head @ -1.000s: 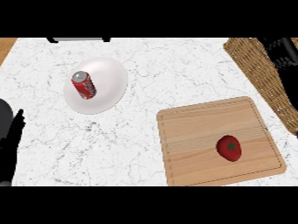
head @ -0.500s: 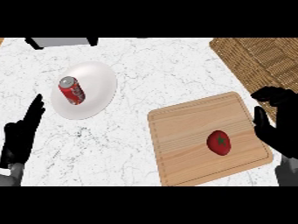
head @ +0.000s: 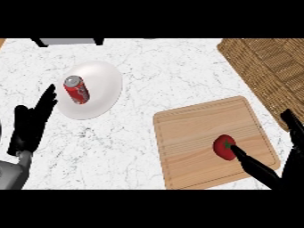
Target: Pick the tomato from the cutting board and place it in the basket
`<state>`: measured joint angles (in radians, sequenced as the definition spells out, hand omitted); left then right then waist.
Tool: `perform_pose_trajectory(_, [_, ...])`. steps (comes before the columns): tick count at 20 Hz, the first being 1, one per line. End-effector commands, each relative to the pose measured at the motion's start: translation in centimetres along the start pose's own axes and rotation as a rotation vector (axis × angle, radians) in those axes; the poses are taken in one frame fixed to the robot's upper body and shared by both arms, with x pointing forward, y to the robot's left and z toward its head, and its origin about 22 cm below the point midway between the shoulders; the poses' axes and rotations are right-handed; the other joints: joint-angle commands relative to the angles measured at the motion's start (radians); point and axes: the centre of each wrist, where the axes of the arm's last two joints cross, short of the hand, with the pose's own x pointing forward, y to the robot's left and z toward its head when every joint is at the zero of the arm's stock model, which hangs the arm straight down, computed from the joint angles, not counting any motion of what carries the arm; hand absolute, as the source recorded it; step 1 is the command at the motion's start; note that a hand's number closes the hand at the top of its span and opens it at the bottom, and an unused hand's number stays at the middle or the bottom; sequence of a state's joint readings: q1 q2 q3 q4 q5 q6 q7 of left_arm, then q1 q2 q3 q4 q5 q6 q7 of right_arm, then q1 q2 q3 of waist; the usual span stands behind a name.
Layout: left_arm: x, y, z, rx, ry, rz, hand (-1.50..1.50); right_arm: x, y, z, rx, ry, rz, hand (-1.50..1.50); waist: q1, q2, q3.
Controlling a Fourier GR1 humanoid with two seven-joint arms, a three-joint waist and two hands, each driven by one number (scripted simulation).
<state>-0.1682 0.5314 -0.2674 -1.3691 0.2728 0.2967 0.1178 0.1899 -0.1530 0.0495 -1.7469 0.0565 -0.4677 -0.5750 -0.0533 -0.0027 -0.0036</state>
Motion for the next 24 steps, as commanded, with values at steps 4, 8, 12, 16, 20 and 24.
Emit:
perform_pose_trajectory(4, [1.0,-1.4,-0.1,0.0,-0.007,0.008,0.0,1.2,-9.8,3.3,0.28,0.241,0.494,-1.5,-0.01,-0.001,-0.006])
perform_pose_trajectory(8, [0.7,0.0,-0.2,-0.021,-0.001,-0.018,0.0,4.6,-11.4,3.7,0.556,0.375,0.52,-1.5,0.01,0.002,-0.006])
perform_pose_trajectory(12, [0.9,-2.1,-0.2,-0.048,-0.001,0.008,0.0,10.0,-10.1,2.4,0.653,0.442,0.476,-1.5,0.026,0.002,-0.002])
perform_pose_trajectory(16, [0.7,-1.6,-0.4,-0.046,-0.002,0.004,0.0,13.1,-10.3,1.2,0.681,0.475,0.479,-1.5,0.04,0.002,0.002])
perform_pose_trajectory(20, [1.7,-2.1,-0.8,-0.039,-0.008,-0.005,0.0,14.5,-10.1,0.8,0.604,0.501,0.476,-1.5,0.045,0.001,0.003])
perform_pose_trajectory(24, [2.6,-1.1,-1.9,-0.043,0.014,0.001,0.0,13.6,-9.2,2.1,0.538,0.493,0.475,-1.5,0.042,0.001,0.003])
